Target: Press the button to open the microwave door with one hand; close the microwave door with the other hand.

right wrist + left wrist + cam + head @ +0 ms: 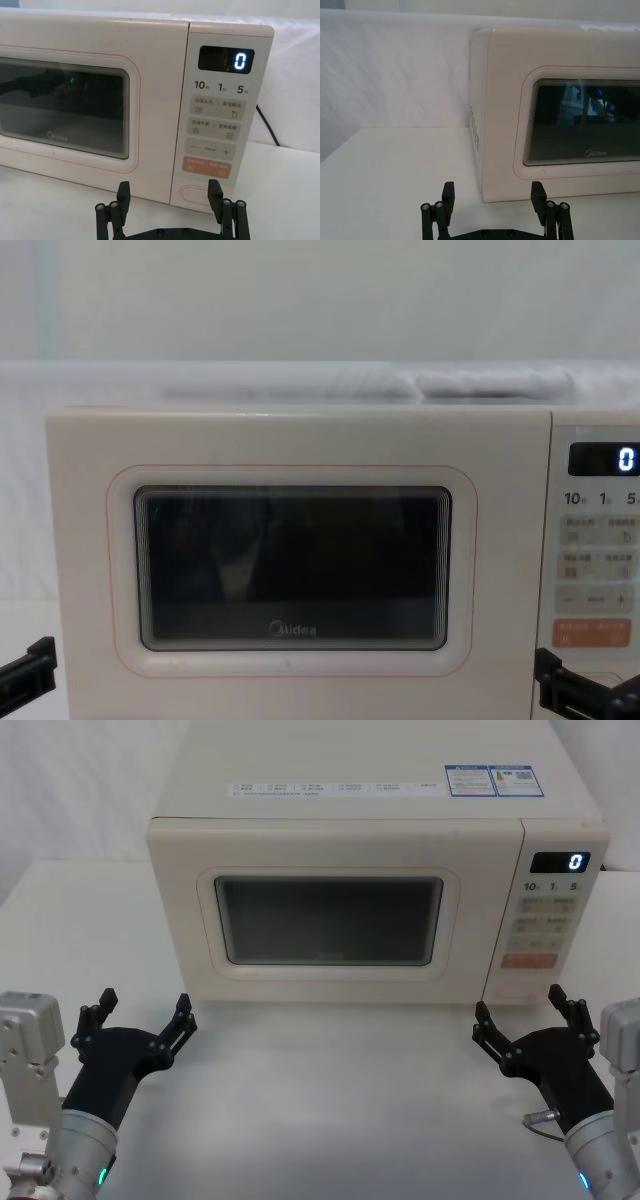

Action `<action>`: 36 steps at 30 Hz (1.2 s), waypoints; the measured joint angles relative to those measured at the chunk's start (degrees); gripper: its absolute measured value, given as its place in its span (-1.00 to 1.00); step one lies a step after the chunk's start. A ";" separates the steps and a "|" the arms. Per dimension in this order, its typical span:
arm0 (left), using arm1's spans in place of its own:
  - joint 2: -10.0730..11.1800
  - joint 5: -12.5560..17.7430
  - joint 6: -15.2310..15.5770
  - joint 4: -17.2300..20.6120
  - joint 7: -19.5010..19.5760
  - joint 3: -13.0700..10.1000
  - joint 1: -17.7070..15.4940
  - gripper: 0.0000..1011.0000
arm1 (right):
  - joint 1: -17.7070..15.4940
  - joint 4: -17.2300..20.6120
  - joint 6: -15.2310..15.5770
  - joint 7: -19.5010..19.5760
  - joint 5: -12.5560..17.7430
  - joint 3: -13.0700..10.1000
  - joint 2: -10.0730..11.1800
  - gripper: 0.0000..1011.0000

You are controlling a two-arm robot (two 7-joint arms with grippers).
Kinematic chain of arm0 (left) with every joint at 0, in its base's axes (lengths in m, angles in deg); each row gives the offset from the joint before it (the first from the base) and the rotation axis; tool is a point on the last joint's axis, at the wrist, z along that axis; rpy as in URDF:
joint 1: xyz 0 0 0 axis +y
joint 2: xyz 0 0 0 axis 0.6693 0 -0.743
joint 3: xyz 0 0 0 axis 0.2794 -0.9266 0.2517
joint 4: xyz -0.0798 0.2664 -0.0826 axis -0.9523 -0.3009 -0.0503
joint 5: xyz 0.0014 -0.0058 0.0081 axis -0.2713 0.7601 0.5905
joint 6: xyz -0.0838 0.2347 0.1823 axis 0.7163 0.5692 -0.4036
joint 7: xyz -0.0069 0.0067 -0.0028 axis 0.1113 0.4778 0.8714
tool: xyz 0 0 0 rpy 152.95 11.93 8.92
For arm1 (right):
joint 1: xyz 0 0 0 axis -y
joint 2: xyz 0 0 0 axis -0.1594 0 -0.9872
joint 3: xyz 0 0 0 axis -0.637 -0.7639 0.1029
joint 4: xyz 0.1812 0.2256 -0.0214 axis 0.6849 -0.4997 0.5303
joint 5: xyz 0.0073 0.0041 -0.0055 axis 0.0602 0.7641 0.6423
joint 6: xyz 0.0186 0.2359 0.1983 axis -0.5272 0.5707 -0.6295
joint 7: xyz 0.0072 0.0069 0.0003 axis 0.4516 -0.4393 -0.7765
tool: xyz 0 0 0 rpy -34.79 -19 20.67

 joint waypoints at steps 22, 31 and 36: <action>0.00 0.00 0.00 0.00 0.00 0.00 0.00 0.98 | 0.00 0.00 0.00 0.00 0.00 0.00 0.00 0.98; 0.00 0.00 0.00 0.00 0.00 0.00 0.00 0.98 | 0.00 0.00 0.00 0.00 0.00 0.00 0.00 0.87; 0.00 0.00 0.00 0.00 0.00 0.00 0.00 0.98 | 0.00 0.00 0.00 0.00 0.00 0.00 0.00 0.61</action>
